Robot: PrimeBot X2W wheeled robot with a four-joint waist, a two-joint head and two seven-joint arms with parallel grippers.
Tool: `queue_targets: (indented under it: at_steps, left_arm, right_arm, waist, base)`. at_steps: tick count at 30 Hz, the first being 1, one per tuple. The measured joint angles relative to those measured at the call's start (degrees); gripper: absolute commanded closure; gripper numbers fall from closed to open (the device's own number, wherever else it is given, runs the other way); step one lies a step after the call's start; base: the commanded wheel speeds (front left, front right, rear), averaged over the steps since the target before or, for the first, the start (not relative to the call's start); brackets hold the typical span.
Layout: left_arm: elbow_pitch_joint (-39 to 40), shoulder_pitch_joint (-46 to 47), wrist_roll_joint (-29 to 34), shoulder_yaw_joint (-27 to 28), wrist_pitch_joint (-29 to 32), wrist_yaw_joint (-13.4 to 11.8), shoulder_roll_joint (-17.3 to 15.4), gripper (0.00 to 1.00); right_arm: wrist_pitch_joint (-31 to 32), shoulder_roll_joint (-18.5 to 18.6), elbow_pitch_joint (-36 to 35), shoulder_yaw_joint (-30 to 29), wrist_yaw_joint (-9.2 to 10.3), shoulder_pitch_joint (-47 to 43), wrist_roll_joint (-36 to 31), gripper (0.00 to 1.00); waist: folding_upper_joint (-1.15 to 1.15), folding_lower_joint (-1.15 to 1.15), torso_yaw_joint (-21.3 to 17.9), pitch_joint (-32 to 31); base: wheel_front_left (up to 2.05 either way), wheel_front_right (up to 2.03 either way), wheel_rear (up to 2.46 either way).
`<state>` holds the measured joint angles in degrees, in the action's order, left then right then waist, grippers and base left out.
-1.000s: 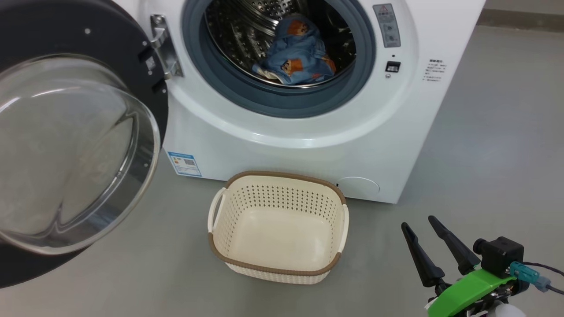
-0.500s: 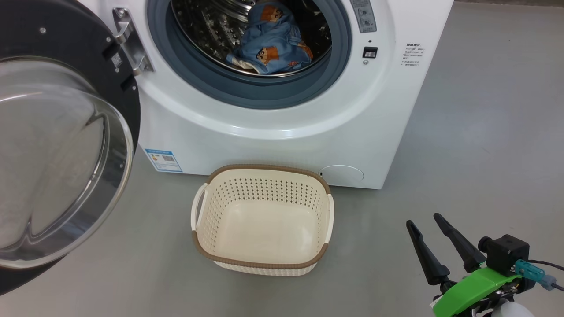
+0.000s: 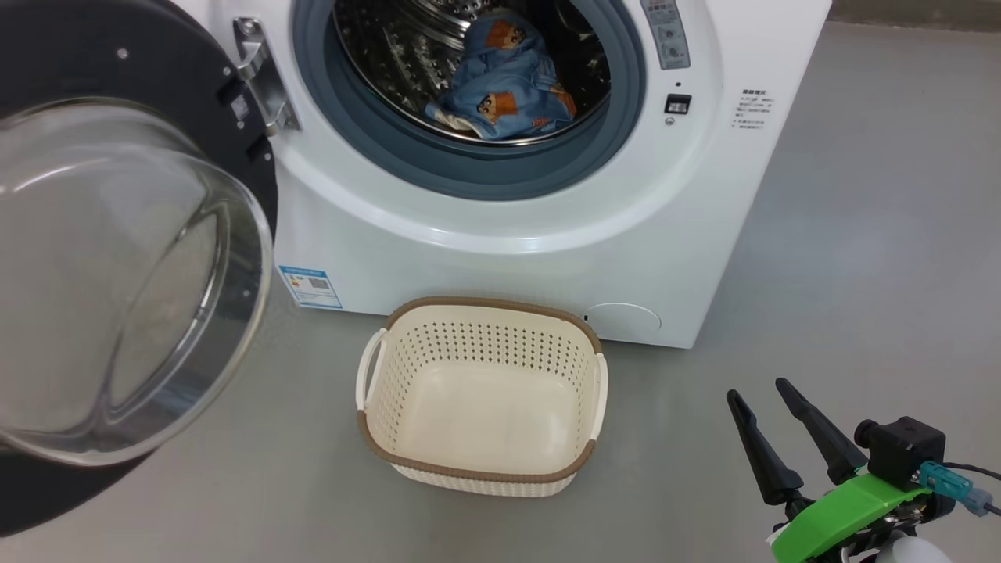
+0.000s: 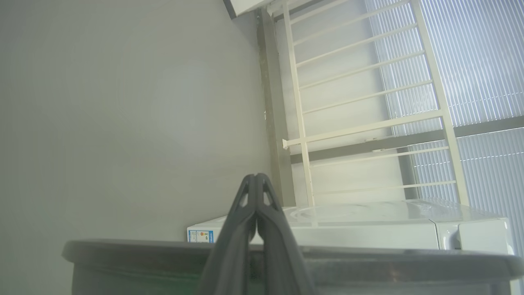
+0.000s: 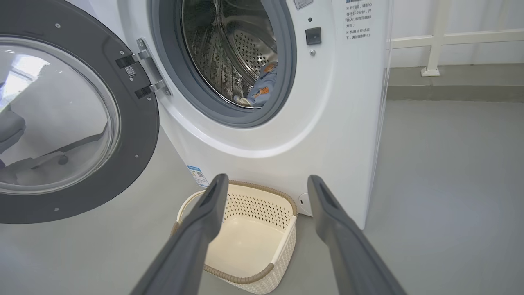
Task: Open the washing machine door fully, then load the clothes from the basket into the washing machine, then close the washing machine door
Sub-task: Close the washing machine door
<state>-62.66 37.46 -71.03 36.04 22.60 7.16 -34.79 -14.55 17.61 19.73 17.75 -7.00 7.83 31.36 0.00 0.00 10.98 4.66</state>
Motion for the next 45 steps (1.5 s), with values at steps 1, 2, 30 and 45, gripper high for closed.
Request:
queue_targets:
  at_steps: [1,2,30,45]
  left_arm:
    - [0.3,-0.1,0.0,-0.4,1.3,0.0,0.2,1.00]
    - [0.6,-0.3,-0.1,-0.7,2.6,0.0,0.6,1.00]
    - [42.3,-19.4,-12.3,-9.0,47.4,-8.2,15.6,1.00]
    - [66.6,-28.2,-12.9,-15.0,48.8,-17.3,26.8,1.00]
  right_arm:
    - [0.0,-0.1,0.0,-0.1,0.00,0.0,0.0,0.00]
    - [0.0,-0.3,0.0,-0.2,0.00,-0.1,0.0,0.00]
    - [0.0,-5.5,0.8,-1.1,0.00,-3.8,0.0,0.00]
    - [0.0,-6.8,0.8,-2.1,0.00,-3.8,0.0,0.00]
  waist:
    - [0.00,0.00,0.2,-0.2]
    - [0.00,0.00,0.5,-0.5]
    - [0.00,0.00,4.5,-7.4]
    - [0.00,0.00,-1.6,-6.9]
  base:
    - [0.00,0.00,0.00]
    - [0.00,0.00,0.00]
    - [0.00,0.00,0.00]
    - [0.00,0.00,0.00]
